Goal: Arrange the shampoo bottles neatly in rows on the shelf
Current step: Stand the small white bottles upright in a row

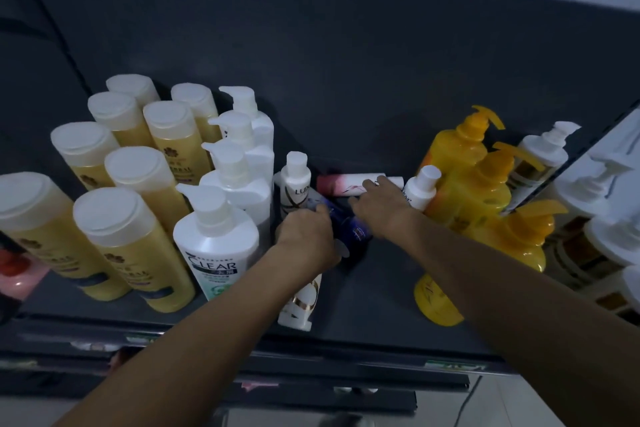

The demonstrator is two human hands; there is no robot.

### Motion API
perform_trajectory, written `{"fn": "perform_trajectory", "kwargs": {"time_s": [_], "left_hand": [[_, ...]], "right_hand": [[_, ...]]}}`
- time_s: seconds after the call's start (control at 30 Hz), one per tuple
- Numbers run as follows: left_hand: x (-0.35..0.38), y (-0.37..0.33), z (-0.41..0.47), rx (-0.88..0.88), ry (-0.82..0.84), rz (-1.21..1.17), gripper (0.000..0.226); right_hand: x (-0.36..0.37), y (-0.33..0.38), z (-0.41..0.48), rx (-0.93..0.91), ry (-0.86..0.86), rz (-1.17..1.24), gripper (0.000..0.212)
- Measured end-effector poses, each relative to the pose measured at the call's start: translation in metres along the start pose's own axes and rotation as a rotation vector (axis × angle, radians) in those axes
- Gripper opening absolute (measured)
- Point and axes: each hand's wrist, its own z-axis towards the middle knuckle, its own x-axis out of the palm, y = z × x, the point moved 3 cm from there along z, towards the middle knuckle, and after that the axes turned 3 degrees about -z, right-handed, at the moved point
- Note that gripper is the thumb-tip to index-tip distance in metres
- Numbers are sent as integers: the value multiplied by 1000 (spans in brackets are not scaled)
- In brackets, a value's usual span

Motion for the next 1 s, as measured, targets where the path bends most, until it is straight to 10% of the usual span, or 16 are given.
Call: {"fn": "perform_trajectory", "kwargs": {"time_s": [0.63, 1.0], "left_hand": [[-69, 0, -57, 65, -169, 153, 65], [-87, 6, -67, 165, -238, 251, 34]], "right_hand": [[-72, -23, -58, -199, -135, 385, 69], [-105, -7, -109, -197, -212, 719, 40]]}}
